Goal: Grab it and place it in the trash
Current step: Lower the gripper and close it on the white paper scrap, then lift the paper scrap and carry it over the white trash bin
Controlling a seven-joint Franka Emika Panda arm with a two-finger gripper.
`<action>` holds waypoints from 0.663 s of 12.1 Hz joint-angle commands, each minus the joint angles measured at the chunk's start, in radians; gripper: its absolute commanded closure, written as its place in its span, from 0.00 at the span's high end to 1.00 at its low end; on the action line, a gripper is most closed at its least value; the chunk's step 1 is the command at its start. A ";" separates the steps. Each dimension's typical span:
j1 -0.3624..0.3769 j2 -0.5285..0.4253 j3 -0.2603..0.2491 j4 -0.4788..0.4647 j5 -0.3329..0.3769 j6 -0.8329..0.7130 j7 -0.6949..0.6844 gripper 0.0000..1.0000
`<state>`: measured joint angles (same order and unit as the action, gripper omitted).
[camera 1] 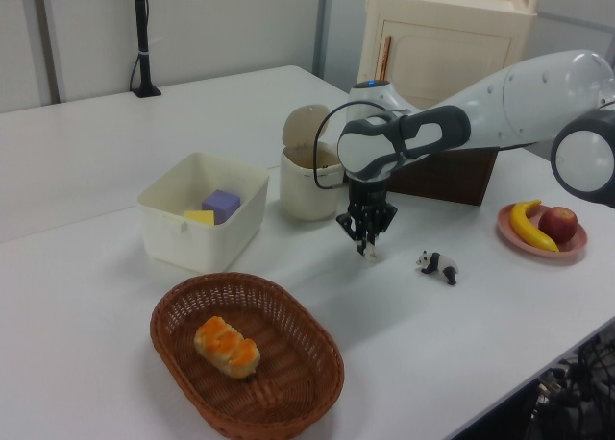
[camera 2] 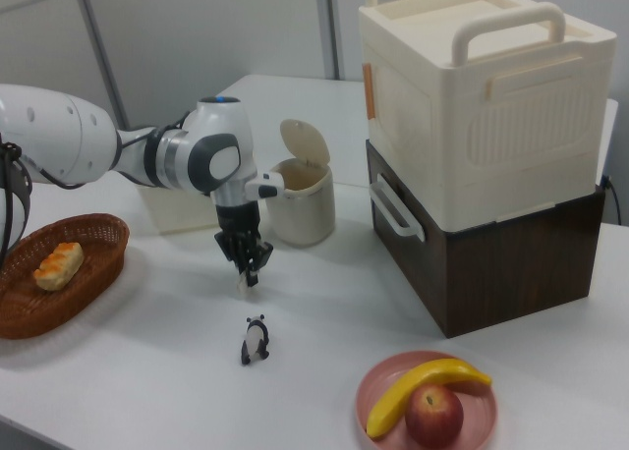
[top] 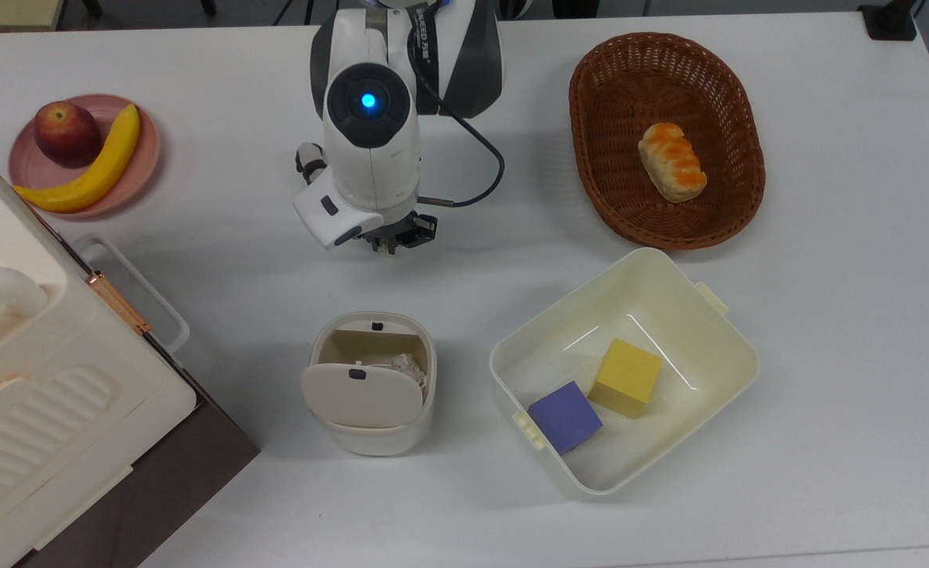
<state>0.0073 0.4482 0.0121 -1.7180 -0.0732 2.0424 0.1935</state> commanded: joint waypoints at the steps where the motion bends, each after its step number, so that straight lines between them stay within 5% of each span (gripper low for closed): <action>1: 0.005 -0.068 -0.001 0.059 -0.003 0.009 0.073 0.05; 6: 0.011 -0.092 0.000 0.240 -0.008 0.033 0.081 0.05; 8: 0.011 -0.089 -0.001 0.244 -0.007 0.167 0.080 0.05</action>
<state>0.0095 0.3552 0.0137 -1.4890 -0.0732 2.0797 0.2481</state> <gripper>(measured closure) 0.828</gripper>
